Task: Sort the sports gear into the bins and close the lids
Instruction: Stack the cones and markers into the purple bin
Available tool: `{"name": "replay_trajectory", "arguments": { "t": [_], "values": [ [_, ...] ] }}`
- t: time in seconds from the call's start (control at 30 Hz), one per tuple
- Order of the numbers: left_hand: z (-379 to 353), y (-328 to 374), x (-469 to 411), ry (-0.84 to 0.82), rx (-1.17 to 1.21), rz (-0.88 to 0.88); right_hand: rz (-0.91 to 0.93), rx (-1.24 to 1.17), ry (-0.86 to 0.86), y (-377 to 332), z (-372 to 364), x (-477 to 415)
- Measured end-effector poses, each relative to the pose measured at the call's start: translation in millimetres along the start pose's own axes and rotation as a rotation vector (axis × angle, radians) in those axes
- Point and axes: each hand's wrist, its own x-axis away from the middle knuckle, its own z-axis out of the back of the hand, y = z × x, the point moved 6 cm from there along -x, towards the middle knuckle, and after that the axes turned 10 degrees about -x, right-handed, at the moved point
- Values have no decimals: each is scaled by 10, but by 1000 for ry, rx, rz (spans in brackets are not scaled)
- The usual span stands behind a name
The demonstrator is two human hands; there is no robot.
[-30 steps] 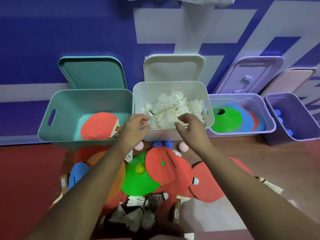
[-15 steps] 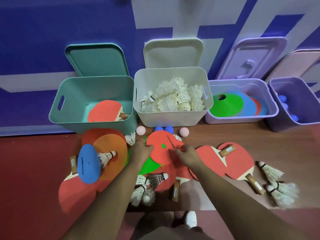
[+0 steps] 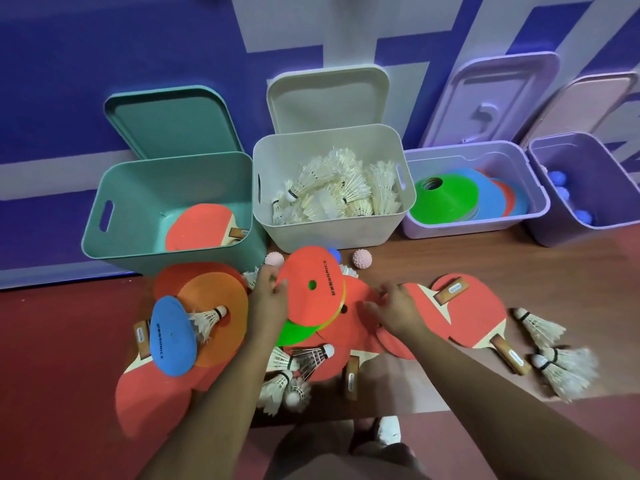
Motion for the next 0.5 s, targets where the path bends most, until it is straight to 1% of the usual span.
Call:
{"name": "replay_trajectory", "arguments": {
  "t": [0.07,0.13,0.3,0.37,0.43,0.5],
  "values": [
    [54,-22,20,-2,74,34,-6,69,-54,3,-47,-13],
    [72,-43,18,-17,123,40,-10,72,-91,-15,-105,-48],
    [116,-142,4,64,248,105,-27,-98,-76,-120,-96,-20],
    [118,-123,6,76,279,109,-10,-220,-21,-161,8,9],
    [123,-84,14,91,302,105,15,-392,37,-211,163,55],
    [121,-36,39,112,308,104,95,-437,111,-305,395,118]
  ]
}}
